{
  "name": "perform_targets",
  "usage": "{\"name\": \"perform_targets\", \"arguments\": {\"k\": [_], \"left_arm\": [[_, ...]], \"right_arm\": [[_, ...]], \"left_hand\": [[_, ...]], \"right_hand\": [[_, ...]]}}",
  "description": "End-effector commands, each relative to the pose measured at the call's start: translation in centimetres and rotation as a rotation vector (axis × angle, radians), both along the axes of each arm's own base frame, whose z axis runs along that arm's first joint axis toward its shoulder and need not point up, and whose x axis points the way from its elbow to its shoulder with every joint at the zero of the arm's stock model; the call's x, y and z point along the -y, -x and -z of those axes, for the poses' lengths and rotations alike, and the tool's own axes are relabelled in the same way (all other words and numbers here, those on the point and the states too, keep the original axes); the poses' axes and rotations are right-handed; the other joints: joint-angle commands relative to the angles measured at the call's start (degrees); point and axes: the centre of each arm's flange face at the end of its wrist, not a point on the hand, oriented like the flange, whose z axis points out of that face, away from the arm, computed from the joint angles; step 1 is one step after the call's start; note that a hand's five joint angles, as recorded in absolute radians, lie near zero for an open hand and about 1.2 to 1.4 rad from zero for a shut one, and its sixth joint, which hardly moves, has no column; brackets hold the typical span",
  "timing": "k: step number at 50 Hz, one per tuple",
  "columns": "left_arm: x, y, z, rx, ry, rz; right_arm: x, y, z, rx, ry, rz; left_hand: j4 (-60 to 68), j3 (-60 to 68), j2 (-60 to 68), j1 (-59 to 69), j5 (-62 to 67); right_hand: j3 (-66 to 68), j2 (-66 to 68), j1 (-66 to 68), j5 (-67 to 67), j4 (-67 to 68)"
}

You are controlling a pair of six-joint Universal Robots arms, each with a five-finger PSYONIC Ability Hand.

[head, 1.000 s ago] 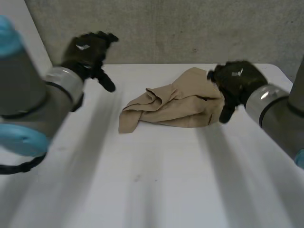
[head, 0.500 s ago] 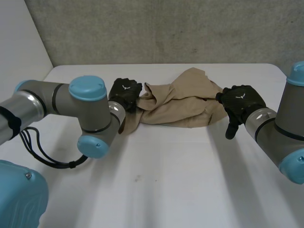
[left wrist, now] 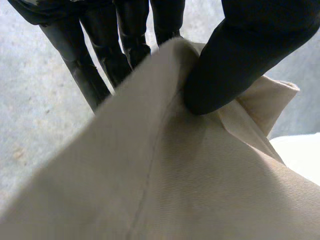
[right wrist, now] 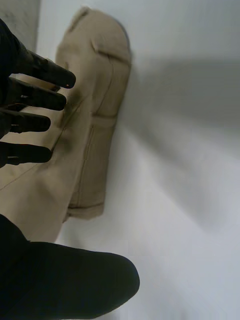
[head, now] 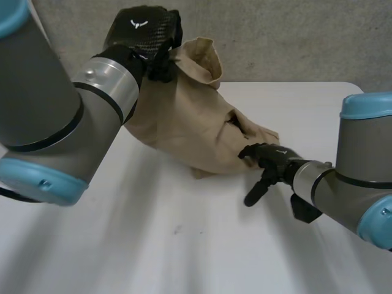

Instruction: Fold the shorts.

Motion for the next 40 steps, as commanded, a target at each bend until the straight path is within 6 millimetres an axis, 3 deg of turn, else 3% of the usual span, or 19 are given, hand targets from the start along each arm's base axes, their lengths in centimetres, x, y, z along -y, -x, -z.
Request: {"name": "perform_targets", "arguments": {"k": [1, 8, 16, 18, 19, 24, 28, 29, 33, 36, 37, 40], "left_arm": [[-4.5, 0.4, -1.3, -0.038, -0.014, 0.087], [-6.5, -0.5, -2.9, -0.091, -0.017, 0.113], [-6.6, -1.1, -3.6, -0.136, -0.027, 0.092], [-6.6, -1.3, -3.8, -0.145, -0.023, 0.075], [-6.6, -1.4, -3.8, -0.145, -0.022, 0.068], [-6.5, -1.9, -4.0, -0.153, -0.018, 0.037], [-6.4, -3.0, -4.4, -0.161, -0.009, 0.005], [-6.2, -3.6, -4.6, -0.164, -0.006, -0.013], [-4.8, -5.2, -4.0, -0.156, -0.015, -0.080], [-3.0, -6.6, -2.4, -0.130, -0.053, -0.153], [-2.5, -6.9, -1.9, -0.124, -0.068, -0.169], [-1.2, -7.8, 0.5, -0.126, -0.149, -0.213]], "right_arm": [[0.8, -3.0, 1.5, 0.117, -0.073, 0.003], [0.2, -6.0, 1.8, 0.113, -0.004, -0.012], [-0.4, -8.3, 2.0, 0.137, 0.078, -0.029], [-0.4, -8.7, 2.0, 0.148, 0.098, -0.032], [-0.3, -8.7, 1.9, 0.153, 0.106, -0.030], [0.4, -7.9, 1.3, 0.144, 0.136, -0.012], [0.9, -6.0, -2.1, 0.082, 0.224, -0.033], [1.6, -4.3, -4.2, 0.029, 0.290, -0.043], [3.6, -0.4, -8.5, -0.136, 0.457, -0.091], [4.4, 0.3, -10.5, -0.203, 0.529, -0.128], [4.7, 0.4, -12.0, -0.223, 0.554, -0.129], [5.2, 0.6, -13.7, -0.238, 0.534, -0.147]], "left_hand": [[11.37, 11.74, 11.48, 15.30, 13.32], [11.37, 11.74, 11.48, 15.30, 13.32], [11.37, 11.74, 11.48, 15.30, 13.32], [11.37, 11.74, 11.48, 15.30, 13.32], [11.37, 11.74, 11.48, 15.30, 13.32], [11.37, 11.74, 11.48, 15.30, 13.32], [11.37, 11.74, 11.48, 15.30, 13.32], [11.37, 11.74, 11.48, 15.30, 13.32], [11.37, 11.74, 11.48, 15.30, 13.32], [11.37, 11.74, 11.48, 15.30, 13.32], [11.37, 11.74, 11.48, 15.30, 13.32], [11.37, 11.74, 11.48, 15.30, 13.32]], "right_hand": [[-2.51, -2.77, -1.74, -3.87, -3.62], [-1.62, -1.88, -0.85, -2.97, -2.72], [38.22, 37.96, 38.99, 36.87, 37.12], [62.57, 62.31, 63.34, 61.21, 61.46], [67.44, 67.18, 68.21, 66.08, 66.33], [67.49, 67.23, 68.26, 66.13, 66.38], [67.49, 67.23, 68.26, 66.13, 66.38], [67.49, 67.23, 68.26, 66.13, 66.38], [67.49, 67.23, 68.26, 66.13, 66.38], [67.49, 67.23, 68.26, 66.13, 66.38], [67.49, 67.23, 68.26, 66.13, 66.38], [67.49, 67.23, 68.26, 66.13, 66.38]]}}
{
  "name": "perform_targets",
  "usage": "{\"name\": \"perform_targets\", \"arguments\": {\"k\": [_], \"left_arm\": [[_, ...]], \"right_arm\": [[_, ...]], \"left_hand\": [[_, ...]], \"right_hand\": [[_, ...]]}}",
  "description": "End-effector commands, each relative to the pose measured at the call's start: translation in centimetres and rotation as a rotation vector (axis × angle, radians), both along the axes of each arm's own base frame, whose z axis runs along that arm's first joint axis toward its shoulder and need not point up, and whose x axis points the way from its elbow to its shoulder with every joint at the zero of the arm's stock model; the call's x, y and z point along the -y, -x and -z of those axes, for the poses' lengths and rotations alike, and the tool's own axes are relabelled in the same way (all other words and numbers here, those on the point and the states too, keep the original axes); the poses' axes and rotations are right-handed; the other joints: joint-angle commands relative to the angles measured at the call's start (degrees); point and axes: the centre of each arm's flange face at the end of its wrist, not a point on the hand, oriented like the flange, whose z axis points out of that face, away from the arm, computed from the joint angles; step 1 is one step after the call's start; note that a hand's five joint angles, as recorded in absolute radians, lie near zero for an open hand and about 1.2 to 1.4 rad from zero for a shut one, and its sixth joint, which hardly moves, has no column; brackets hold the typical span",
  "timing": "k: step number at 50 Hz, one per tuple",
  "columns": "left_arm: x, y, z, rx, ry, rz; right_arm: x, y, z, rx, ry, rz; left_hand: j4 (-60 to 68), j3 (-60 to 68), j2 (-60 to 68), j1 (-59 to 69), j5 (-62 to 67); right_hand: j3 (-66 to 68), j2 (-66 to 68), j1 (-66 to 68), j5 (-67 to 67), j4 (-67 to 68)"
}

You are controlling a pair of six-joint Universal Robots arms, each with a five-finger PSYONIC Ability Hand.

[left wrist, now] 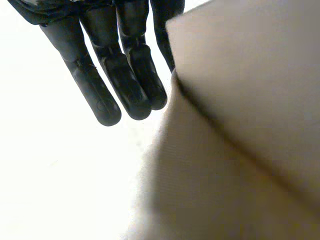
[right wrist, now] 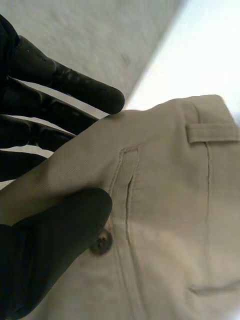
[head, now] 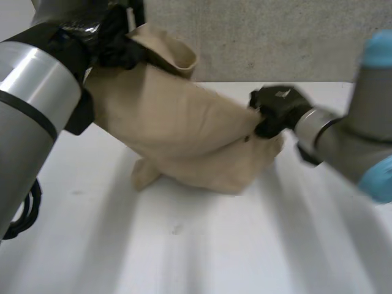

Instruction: Fold the shorts.

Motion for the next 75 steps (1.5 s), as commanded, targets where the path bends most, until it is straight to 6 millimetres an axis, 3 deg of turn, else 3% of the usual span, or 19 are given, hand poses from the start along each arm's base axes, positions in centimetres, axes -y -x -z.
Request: {"name": "perform_targets", "arguments": {"k": [1, 7, 12, 14, 16, 18, 20, 23, 27, 31, 36, 46, 56, 60, 61, 63, 69, 73, 75], "left_arm": [[3.6, -2.5, 4.8, 0.017, -0.160, -0.116], [5.8, -1.3, 12.1, 0.066, -0.381, -0.123], [7.6, -0.2, 18.2, 0.142, -0.516, -0.130], [8.3, 0.2, 19.6, 0.159, -0.540, -0.130], [9.7, 0.6, 21.2, 0.175, -0.564, -0.142], [10.5, 1.0, 21.9, 0.183, -0.567, -0.144], [11.4, 1.3, 22.4, 0.185, -0.563, -0.145], [11.9, 1.3, 22.1, 0.180, -0.554, -0.147], [11.6, 0.3, 18.6, 0.135, -0.490, -0.157], [9.9, -0.9, 16.2, 0.115, -0.446, -0.132], [6.8, -1.5, 15.7, 0.186, -0.432, -0.028], [1.6, -2.6, 20.1, 0.349, -0.537, 0.043], [3.2, -1.4, 25.1, 0.373, -0.572, 0.049], [3.9, -1.0, 26.2, 0.384, -0.592, 0.050], [4.0, -0.9, 26.4, 0.387, -0.597, 0.050], [4.0, -0.6, 26.9, 0.394, -0.600, 0.056], [3.7, 0.4, 26.2, 0.390, -0.553, 0.067], [4.3, 0.7, 25.5, 0.373, -0.500, 0.016], [4.9, 0.5, 25.1, 0.369, -0.476, -0.033]], "right_arm": [[1.9, 1.7, -5.3, -0.138, 0.082, -0.040], [3.9, 0.3, -3.1, -0.261, 0.061, -0.094], [5.7, -1.6, 4.0, -0.416, 0.020, -0.152], [5.8, -2.2, 5.5, -0.450, 0.020, -0.155], [6.3, -2.5, 7.1, -0.489, 0.033, -0.110], [6.7, -2.6, 7.3, -0.499, 0.063, -0.074], [7.2, -2.6, 6.4, -0.484, 0.115, -0.013], [7.1, -2.3, 5.0, -0.448, 0.137, 0.019], [4.3, -0.8, 0.9, -0.352, 0.110, 0.038], [1.1, 0.5, -1.0, -0.309, 0.071, 0.012], [-2.2, 2.0, 1.3, -0.335, -0.058, -0.047], [-5.6, 5.1, 6.3, -0.327, -0.164, -0.020], [-6.4, 5.6, 10.2, -0.295, -0.147, 0.006], [-6.0, 5.4, 11.2, -0.284, -0.140, 0.012], [-5.9, 5.4, 11.3, -0.283, -0.138, 0.012], [-5.7, 5.4, 11.3, -0.276, -0.126, 0.016], [-5.4, 5.3, 10.8, -0.274, -0.101, 0.016], [-5.5, 5.3, 9.0, -0.261, -0.044, 0.025], [-5.5, 5.3, 7.7, -0.247, -0.004, 0.028]], "left_hand": [[11.34, 11.69, 11.41, 15.28, 13.32], [11.34, 11.69, 11.41, 15.28, 13.32], [11.34, 11.69, 11.41, 15.28, 13.32], [1.18, 1.52, 1.25, 5.12, 3.16], [-22.14, -21.79, -22.07, -18.19, -20.16], [-31.99, -31.64, -31.92, -28.05, -30.01], [-47.57, -47.23, -47.50, -43.63, -45.60], [-55.41, -55.06, -55.34, -51.47, -53.43], [-55.92, -55.58, -55.85, -51.98, -53.94], [-55.08, -54.74, -55.01, -51.14, -53.11], [-52.73, -52.39, -52.66, -48.79, -50.76], [-46.16, -45.82, -46.09, -42.22, -44.19], [-47.17, -46.83, -47.10, -43.23, -45.20], [-48.52, -48.17, -48.45, -44.58, -46.54], [-48.35, -48.01, -48.28, -44.41, -46.38], [-48.35, -48.01, -48.28, -44.41, -46.37], [-45.17, -44.82, -45.10, -41.23, -43.19], [-19.50, -19.16, -19.43, -15.56, -17.53], [9.76, 10.10, 9.83, 13.70, 11.73]], "right_hand": [[12.54, 12.67, 23.60, 13.89, 12.04], [12.54, 12.67, 23.60, 13.89, 12.04], [12.54, 12.67, 23.60, 13.89, 12.04], [-8.95, -8.82, 2.11, -7.59, -9.45], [-53.40, -53.27, -42.34, -52.04, -53.90], [-57.46, -57.33, -46.40, -56.11, -57.96], [-57.46, -57.33, -46.40, -56.11, -57.96], [-57.46, -57.33, -46.40, -56.11, -57.96], [-57.46, -57.33, -46.40, -56.11, -57.96], [-57.46, -57.33, -46.40, -56.11, -57.96], [-57.46, -57.33, -46.40, -56.11, -57.96], [-57.46, -57.33, -46.40, -56.11, -57.96], [-47.81, -47.68, -36.75, -46.45, -48.30], [-32.19, -32.06, -21.13, -30.83, -32.69], [-23.49, -23.36, -12.43, -22.13, -23.98], [12.44, 12.57, 23.50, 13.80, 11.95], [12.54, 12.67, 23.60, 13.89, 12.04], [12.54, 12.67, 23.60, 13.89, 12.04], [12.54, 12.67, 23.60, 13.89, 12.04]]}}
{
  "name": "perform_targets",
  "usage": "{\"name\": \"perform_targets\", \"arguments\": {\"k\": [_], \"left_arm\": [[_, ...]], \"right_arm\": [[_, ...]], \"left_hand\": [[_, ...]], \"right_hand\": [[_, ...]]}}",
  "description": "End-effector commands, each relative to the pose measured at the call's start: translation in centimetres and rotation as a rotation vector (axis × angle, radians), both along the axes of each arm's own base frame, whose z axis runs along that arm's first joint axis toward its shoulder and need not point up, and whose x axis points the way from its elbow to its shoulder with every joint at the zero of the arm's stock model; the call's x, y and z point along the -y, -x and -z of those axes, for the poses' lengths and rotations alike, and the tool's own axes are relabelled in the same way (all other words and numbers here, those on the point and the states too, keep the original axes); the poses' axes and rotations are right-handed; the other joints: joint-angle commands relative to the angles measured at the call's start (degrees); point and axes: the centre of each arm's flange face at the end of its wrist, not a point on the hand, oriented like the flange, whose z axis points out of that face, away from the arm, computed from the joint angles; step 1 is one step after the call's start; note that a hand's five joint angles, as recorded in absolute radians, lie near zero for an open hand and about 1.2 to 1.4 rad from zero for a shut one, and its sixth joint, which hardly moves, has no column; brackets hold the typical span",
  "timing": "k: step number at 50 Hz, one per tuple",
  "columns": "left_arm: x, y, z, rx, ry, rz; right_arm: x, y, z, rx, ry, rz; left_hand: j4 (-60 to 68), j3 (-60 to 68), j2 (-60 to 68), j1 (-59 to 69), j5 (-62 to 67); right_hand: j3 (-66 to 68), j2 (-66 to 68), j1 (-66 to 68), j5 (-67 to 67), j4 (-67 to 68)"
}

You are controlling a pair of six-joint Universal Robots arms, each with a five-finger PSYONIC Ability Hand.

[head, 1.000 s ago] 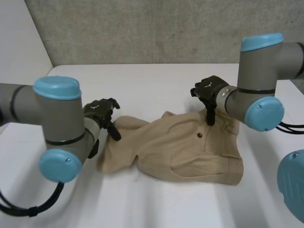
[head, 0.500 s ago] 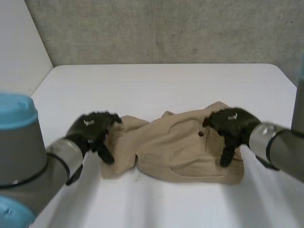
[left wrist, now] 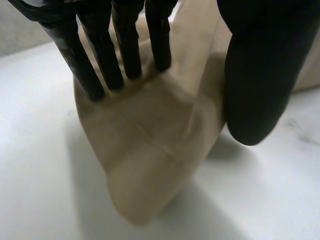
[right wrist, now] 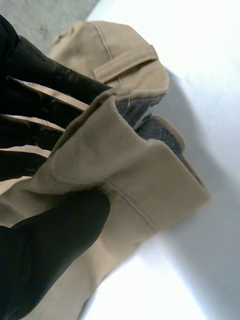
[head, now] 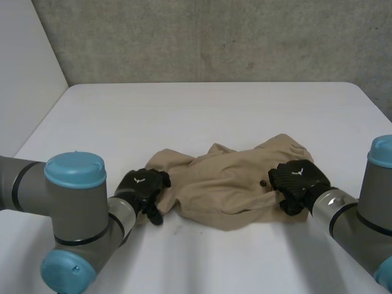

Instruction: Fold the shorts.

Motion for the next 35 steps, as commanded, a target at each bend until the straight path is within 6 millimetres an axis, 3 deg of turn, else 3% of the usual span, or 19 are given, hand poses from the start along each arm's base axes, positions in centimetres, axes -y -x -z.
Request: {"name": "perform_targets", "arguments": {"k": [1, 6, 7, 9, 10, 13, 14, 16, 17, 18, 21, 25, 28, 32, 35], "left_arm": [[1.1, 0.2, -1.6, 0.006, 0.108, -0.089], [1.1, -0.5, -6.1, 0.017, 0.253, -0.134], [0.8, -0.7, -8.6, 0.015, 0.331, -0.126], [0.4, -1.0, -11.2, 0.013, 0.409, -0.121], [0.0, -1.3, -13.8, 0.002, 0.490, -0.117], [-1.2, -1.9, -18.3, -0.028, 0.628, -0.121], [-2.3, -2.4, -21.6, -0.064, 0.723, -0.130], [-3.6, -3.1, -24.8, -0.111, 0.812, -0.143], [-5.0, -3.8, -27.6, -0.165, 0.887, -0.152], [-5.7, -4.2, -28.9, -0.189, 0.922, -0.155], [-7.7, -5.4, -32.5, -0.264, 1.020, -0.167], [-8.5, -5.8, -34.1, -0.285, 1.048, -0.169], [-8.1, -5.6, -34.0, -0.274, 1.032, -0.165], [-5.3, -3.8, -31.2, -0.205, 0.944, -0.146], [-2.7, -2.4, -28.7, -0.148, 0.878, -0.137]], "right_arm": [[0.0, 0.0, -3.6, 0.027, 0.109, -0.002], [-0.2, 0.1, -9.1, 0.050, 0.287, -0.012], [-0.5, 0.2, -11.4, 0.052, 0.357, -0.022], [-0.5, 0.3, -13.8, 0.055, 0.428, -0.023], [-0.5, 0.6, -16.1, 0.060, 0.492, -0.011], [-0.6, 0.9, -19.7, 0.076, 0.576, 0.001], [-1.0, 1.0, -21.9, 0.090, 0.616, 0.003], [-1.4, 1.1, -23.8, 0.102, 0.647, 0.003], [-1.6, 1.2, -24.8, 0.110, 0.663, 0.002], [-2.2, 1.3, -26.6, 0.125, 0.690, -0.001], [-3.2, 1.4, -29.3, 0.150, 0.742, -0.001], [-4.0, 1.7, -31.5, 0.171, 0.795, 0.005], [-3.9, 1.7, -31.8, 0.173, 0.793, 0.007], [-2.3, 1.1, -30.3, 0.181, 0.724, 0.007], [1.3, -0.2, -26.3, 0.158, 0.583, 0.001]], "left_hand": [[53.84, 53.38, 53.32, 52.53, 53.81], [53.85, 53.39, 53.34, 52.54, 53.82], [53.85, 53.39, 53.34, 52.54, 53.82], [53.85, 53.39, 53.34, 52.54, 53.82], [53.85, 53.39, 53.34, 52.54, 53.82], [53.85, 53.39, 53.34, 52.54, 53.82], [53.85, 53.39, 53.34, 52.54, 53.82], [53.85, 53.39, 53.34, 52.54, 53.82], [53.85, 53.39, 53.34, 52.54, 53.82], [53.85, 53.39, 53.34, 52.54, 53.82], [53.85, 53.39, 53.34, 52.54, 53.82], [53.85, 53.39, 53.34, 52.54, 53.82], [53.85, 53.39, 53.34, 52.54, 53.82], [53.85, 53.39, 53.34, 52.54, 53.82], [53.85, 53.39, 53.34, 52.54, 53.82]], "right_hand": [[13.39, 12.93, 25.56, 14.45, 12.03], [13.39, 12.93, 25.56, 14.45, 12.03], [13.39, 12.93, 25.56, 14.45, 12.03], [13.39, 12.93, 25.56, 14.45, 12.03], [13.39, 12.93, 25.56, 14.45, 12.03], [13.39, 12.93, 25.56, 14.45, 12.03], [13.39, 12.93, 25.56, 14.45, 12.03], [13.39, 12.93, 25.56, 14.45, 12.03], [13.39, 12.93, 25.56, 14.45, 12.03], [13.39, 12.93, 25.56, 14.45, 12.03], [13.39, 12.93, 25.56, 14.45, 12.03], [13.39, 12.93, 25.56, 14.45, 12.03], [13.39, 12.93, 25.56, 14.45, 12.03], [13.39, 12.93, 25.56, 14.45, 12.03], [13.39, 12.93, 25.56, 14.45, 12.03]]}}
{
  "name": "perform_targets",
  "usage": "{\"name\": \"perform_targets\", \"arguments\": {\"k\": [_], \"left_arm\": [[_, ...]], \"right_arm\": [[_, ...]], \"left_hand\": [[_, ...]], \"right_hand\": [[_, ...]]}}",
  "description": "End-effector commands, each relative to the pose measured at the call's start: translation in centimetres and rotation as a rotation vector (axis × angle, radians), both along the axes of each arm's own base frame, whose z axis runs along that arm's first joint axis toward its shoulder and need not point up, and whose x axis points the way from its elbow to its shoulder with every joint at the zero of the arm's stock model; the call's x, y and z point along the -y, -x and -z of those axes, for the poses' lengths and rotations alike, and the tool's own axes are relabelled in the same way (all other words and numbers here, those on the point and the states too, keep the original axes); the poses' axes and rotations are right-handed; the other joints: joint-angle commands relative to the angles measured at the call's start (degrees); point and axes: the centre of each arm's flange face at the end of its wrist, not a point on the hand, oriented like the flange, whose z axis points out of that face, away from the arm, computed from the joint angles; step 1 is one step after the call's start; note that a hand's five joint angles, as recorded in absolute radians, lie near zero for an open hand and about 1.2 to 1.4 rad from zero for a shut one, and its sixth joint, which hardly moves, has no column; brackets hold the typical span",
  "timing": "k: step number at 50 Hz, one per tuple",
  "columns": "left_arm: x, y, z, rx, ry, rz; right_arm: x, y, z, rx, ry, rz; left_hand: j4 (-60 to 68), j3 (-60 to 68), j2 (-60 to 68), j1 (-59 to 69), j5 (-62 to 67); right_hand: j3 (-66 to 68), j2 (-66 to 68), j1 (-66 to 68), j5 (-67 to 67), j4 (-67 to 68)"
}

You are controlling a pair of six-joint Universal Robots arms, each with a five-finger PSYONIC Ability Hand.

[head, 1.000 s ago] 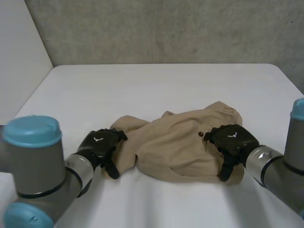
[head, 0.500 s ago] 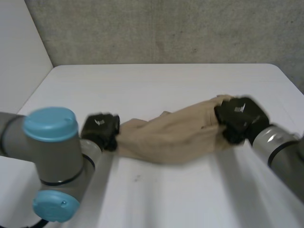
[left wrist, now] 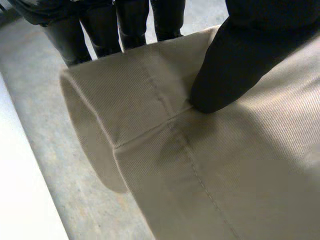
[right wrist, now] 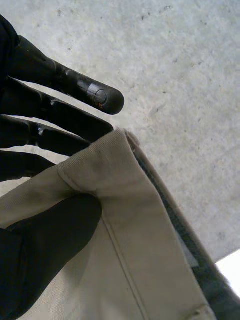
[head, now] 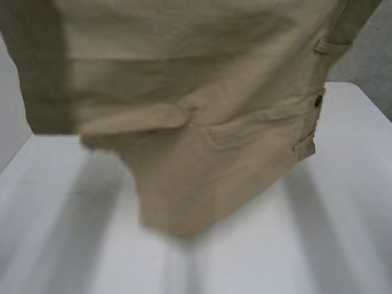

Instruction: Fold the shorts.

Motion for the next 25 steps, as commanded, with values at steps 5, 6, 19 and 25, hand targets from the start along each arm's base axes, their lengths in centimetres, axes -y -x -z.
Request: {"name": "perform_targets", "arguments": {"k": [5, 6, 19, 25], "left_arm": [[10.6, 4.2, 9.4, 0.173, -0.262, -0.064], [11.9, 4.2, 9.9, 0.176, -0.273, -0.080], [25.3, 6.2, 13.4, 0.159, -0.246, -0.190], [23.6, 7.2, 16.5, 0.219, -0.376, -0.162]], "right_arm": [[7.7, -3.5, 9.0, -0.051, -0.289, -0.029], [8.2, -3.9, 9.4, -0.048, -0.294, -0.033], [19.1, -10.1, 14.8, 0.056, 0.006, 0.053], [16.6, -11.2, 17.1, -0.043, -0.130, 0.022]], "left_hand": [[11.36, 11.74, 11.46, 14.50, 14.23], [11.36, 11.74, 11.46, 14.50, 14.23], [-58.64, -58.26, -58.54, -55.50, -55.77], [-58.64, -58.26, -58.54, -55.50, -55.77]], "right_hand": [[12.32, 12.92, 24.44, 14.16, 11.99], [12.32, 12.92, 24.44, 14.16, 11.99], [-57.68, -57.08, -45.56, -55.84, -58.01], [-57.68, -57.08, -45.56, -55.84, -58.01]]}}
